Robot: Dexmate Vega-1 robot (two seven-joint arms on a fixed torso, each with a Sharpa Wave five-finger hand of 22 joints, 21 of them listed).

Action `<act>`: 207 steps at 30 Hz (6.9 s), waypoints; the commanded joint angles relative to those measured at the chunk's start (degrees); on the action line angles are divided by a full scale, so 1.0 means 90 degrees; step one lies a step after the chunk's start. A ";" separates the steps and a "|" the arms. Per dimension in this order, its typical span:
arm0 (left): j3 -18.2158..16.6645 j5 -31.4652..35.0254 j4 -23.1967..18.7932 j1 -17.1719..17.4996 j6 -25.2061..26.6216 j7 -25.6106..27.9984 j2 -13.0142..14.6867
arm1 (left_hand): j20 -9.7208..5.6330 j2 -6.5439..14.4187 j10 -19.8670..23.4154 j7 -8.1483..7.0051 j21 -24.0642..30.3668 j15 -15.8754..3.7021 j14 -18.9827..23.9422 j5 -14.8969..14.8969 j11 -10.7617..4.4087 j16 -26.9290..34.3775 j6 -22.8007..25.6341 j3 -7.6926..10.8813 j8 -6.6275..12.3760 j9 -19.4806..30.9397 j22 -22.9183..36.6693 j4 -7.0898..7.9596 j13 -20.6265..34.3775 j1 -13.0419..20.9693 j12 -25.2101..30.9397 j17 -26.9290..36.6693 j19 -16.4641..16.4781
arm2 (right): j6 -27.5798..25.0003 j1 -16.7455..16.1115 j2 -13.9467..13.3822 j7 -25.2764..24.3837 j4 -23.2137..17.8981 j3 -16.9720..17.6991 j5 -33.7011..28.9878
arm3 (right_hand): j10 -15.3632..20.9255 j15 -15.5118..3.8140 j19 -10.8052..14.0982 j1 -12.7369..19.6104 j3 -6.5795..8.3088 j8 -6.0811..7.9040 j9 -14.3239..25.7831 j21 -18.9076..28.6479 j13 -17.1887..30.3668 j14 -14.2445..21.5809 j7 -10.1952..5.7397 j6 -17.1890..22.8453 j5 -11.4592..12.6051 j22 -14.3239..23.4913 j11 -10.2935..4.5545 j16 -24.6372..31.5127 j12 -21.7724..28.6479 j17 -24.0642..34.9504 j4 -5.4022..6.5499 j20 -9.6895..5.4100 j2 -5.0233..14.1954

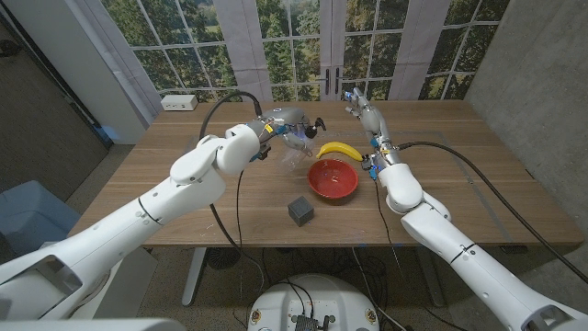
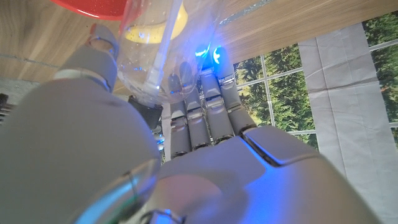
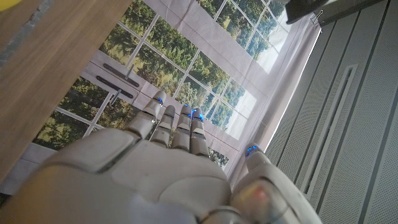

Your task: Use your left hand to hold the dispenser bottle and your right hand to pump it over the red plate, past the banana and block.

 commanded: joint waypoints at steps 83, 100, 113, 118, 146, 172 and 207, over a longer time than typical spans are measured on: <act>-0.0604 -0.2829 0.2068 0.0691 0.0270 0.4260 -0.1029 | -0.0745 0.1782 0.1366 -0.0768 0.0167 -0.2250 0.1180 0.0141 -0.1325 -0.0084 0.0688 0.0214 -0.0167 0.0058 -0.0011 -0.0046 -0.0023 0.1527 -0.0263 0.0752 -0.0104 | 0.0298 0.0236 -0.0046 0.1721 0.1387 0.0693 0.3423 | -0.0065 0.0176 -0.0018 0.0037 -0.0028 -0.0002 0.0007 0.0005 0.0026 0.0011 0.0021 -0.0034 -0.0019 0.0017 0.0109 0.0029 0.0010 -0.0016 -0.0117 0.0097 0.0242; -0.0304 -0.3137 0.1709 0.0254 0.1606 0.3621 -0.0822 | -0.0590 0.1611 0.0395 -0.0748 -0.0271 -0.2227 0.0173 0.0116 -0.1131 -0.0559 -0.0230 -0.0018 -0.0784 0.0064 -0.0078 0.0151 -0.0183 0.0866 -0.0766 0.0617 -0.0440 | 0.0336 0.0246 -0.0030 0.1704 0.1417 0.0705 0.3422 | -0.0072 0.0171 -0.0021 0.0037 -0.0030 0.0000 0.0008 0.0006 0.0027 0.0004 0.0018 -0.0037 -0.0017 0.0018 0.0116 0.0032 0.0010 -0.0019 -0.0130 0.0096 0.0250; -0.0154 -0.3049 0.1541 0.0233 0.1743 0.3819 -0.0713 | -0.0049 0.1333 -0.0847 -0.0775 -0.1016 -0.2033 -0.1287 0.0051 -0.0939 -0.0954 -0.1136 -0.0369 -0.1028 0.0005 -0.0073 0.0209 -0.0334 -0.0364 -0.0953 0.0705 -0.1195 | 0.0386 0.0226 -0.0029 0.1721 0.1412 0.0719 0.3429 | -0.0065 0.0179 -0.0026 0.0033 -0.0032 -0.0001 0.0008 0.0005 0.0027 0.0012 0.0021 -0.0042 -0.0017 0.0018 0.0116 0.0039 0.0014 -0.0020 -0.0135 0.0107 0.0253; -0.0106 -0.3132 0.1456 0.0147 0.1946 0.3611 -0.0629 | 0.0227 0.1218 -0.1671 -0.0748 -0.1401 -0.1771 -0.2204 0.0017 -0.0790 -0.1125 -0.1788 -0.0588 -0.1079 -0.0042 -0.0069 0.0167 -0.0435 -0.0671 -0.0980 0.0742 -0.1702 | 0.0378 0.0223 -0.0034 0.1705 0.1403 0.0724 0.3425 | -0.0072 0.0180 -0.0017 0.0030 -0.0035 -0.0001 0.0008 0.0009 0.0027 0.0019 0.0031 -0.0045 -0.0017 0.0018 0.0120 0.0043 0.0012 -0.0020 -0.0135 0.0110 0.0253; -0.0867 -0.5091 0.1723 0.0265 0.0042 0.1996 -0.0014 | 0.1288 0.0727 -0.7237 -0.0656 -0.4555 0.0007 -0.7241 -0.0033 0.0494 -0.1385 -0.7063 -0.1633 -0.1158 -0.0555 -0.0050 0.0393 -0.1560 -0.3023 -0.0949 -0.0395 -0.4932 | 0.0403 0.0394 0.0059 0.1651 0.1540 0.0639 0.3282 | -0.0072 0.0205 -0.0014 0.0021 -0.0038 -0.0004 0.0008 0.0012 0.0028 0.0027 0.0016 -0.0063 -0.0016 0.0018 0.0097 0.0055 0.0014 -0.0021 -0.0142 0.0114 0.0263; -0.1706 -0.5607 0.2648 0.1247 -0.3236 0.3143 -0.0831 | 0.1284 0.0827 -0.8407 -0.0902 -0.5819 -0.0096 -0.8927 0.0187 0.0404 -0.1162 -0.7458 -0.2097 -0.0885 -0.0583 0.0003 0.0822 -0.1828 -0.4434 -0.0718 -0.0390 -0.6293 | 0.0380 0.0664 -0.0035 0.1965 0.1970 0.0557 0.3200 | -0.0103 0.0232 -0.0015 0.0011 -0.0067 -0.0007 0.0008 0.0012 0.0028 0.0016 0.0017 -0.0087 -0.0022 0.0018 0.0134 0.0049 0.0004 -0.0033 -0.0169 0.0142 0.0194; -0.2270 -0.7593 0.3623 0.1626 -0.5108 0.1474 -0.1112 | -0.0438 0.2526 -0.6353 -0.0545 -0.5806 -0.0763 -0.7007 0.0759 -0.0417 -0.1247 -0.5479 -0.0873 -0.1045 -0.0651 -0.0067 0.2125 -0.1920 -0.5729 -0.0763 -0.0496 -0.3677 | 0.1157 -0.0451 -0.0025 0.1109 0.1084 0.1067 0.2988 | -0.0052 0.0149 0.0042 0.0056 -0.0131 0.0022 0.0005 0.0025 0.0024 0.0041 -0.0045 -0.0016 -0.0027 0.0016 0.0078 0.0013 0.0029 -0.0123 -0.0339 0.0040 -0.0027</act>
